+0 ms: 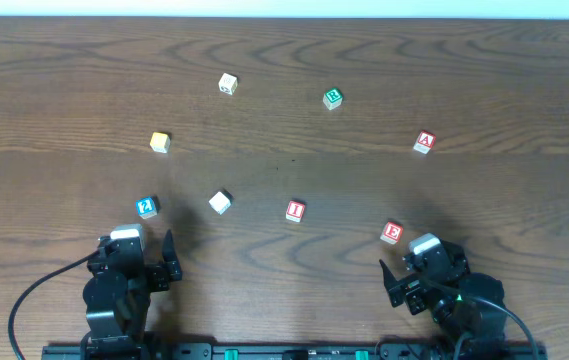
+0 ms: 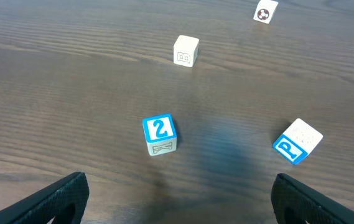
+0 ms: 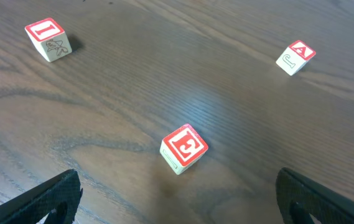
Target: Spell out Ai2
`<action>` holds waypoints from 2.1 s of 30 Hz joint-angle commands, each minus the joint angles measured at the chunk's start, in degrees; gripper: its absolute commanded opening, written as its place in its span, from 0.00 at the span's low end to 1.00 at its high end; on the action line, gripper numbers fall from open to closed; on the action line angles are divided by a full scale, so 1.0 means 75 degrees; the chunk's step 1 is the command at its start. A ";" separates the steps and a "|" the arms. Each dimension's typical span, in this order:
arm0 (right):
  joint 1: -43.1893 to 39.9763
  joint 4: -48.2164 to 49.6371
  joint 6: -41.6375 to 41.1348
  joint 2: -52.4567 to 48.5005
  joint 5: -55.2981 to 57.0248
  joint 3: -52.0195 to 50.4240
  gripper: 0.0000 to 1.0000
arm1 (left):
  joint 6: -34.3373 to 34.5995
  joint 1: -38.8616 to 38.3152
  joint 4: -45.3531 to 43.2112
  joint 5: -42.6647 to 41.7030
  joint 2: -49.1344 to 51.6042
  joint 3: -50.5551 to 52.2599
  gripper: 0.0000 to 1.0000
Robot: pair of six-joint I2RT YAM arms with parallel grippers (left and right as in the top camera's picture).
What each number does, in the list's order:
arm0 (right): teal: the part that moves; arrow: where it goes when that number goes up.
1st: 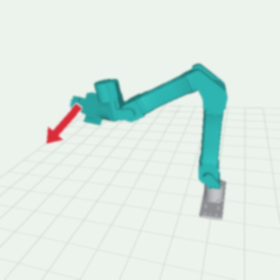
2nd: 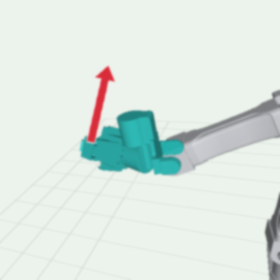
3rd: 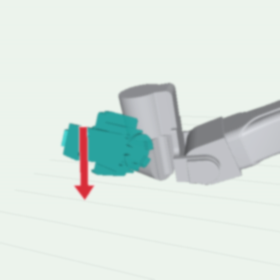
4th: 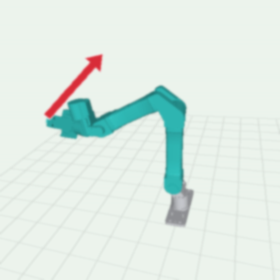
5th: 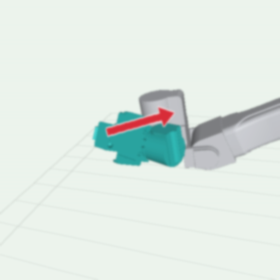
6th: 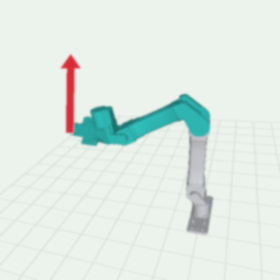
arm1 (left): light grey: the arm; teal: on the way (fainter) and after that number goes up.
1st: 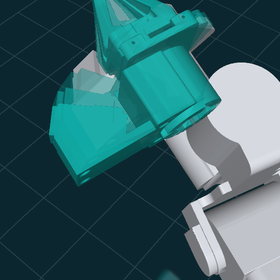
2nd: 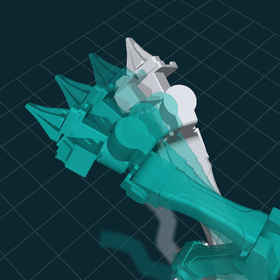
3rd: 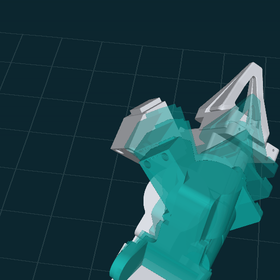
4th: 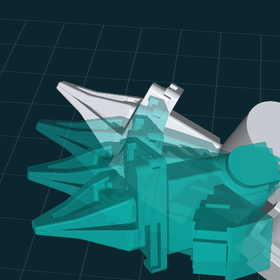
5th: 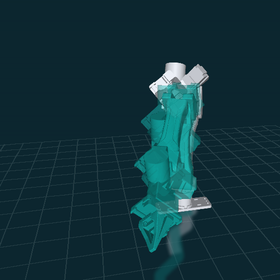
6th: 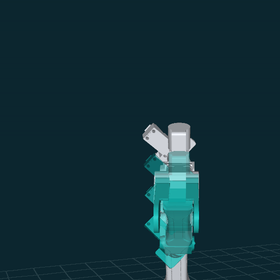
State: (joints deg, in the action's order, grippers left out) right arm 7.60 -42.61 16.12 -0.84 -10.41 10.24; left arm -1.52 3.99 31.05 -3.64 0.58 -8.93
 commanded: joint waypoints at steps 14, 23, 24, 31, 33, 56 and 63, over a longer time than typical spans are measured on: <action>-0.0073 -0.0006 0.0087 0.0070 0.0047 -0.0099 0.99 | 0.0029 0.0029 -0.0029 0.0102 -0.0050 0.0082 0.95; -0.0073 0.0079 0.0070 0.0073 -0.0102 -0.0096 0.99 | 0.0029 0.0029 -0.0029 0.0102 -0.0050 0.0082 0.95; -0.0073 0.0233 -0.0166 0.0073 -0.0431 -0.0096 0.99 | 0.0032 0.0029 -0.0029 0.0102 -0.0050 0.0082 0.95; -0.0073 0.1888 -0.4931 0.0073 -0.3182 -0.0096 0.99 | 0.0029 0.0029 -0.0029 0.0102 -0.0050 0.0082 0.95; -0.0073 0.2276 -0.6665 0.0073 -0.3858 -0.0096 0.99 | 0.0029 0.0029 -0.0029 0.0099 -0.0050 0.0082 0.95; 0.0874 0.4453 -0.7192 -0.5826 -0.4453 0.2649 0.99 | 0.0029 0.0029 -0.0029 0.0099 -0.0050 0.0082 0.95; 0.3051 0.2410 -0.6709 -0.8242 -0.1545 0.4739 0.99 | 0.0029 0.0029 -0.0029 0.0102 -0.0050 0.0082 0.95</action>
State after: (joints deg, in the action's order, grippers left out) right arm 25.08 -21.87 -37.39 -58.33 -34.06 41.01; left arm -1.52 3.99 31.07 -3.46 0.58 -8.93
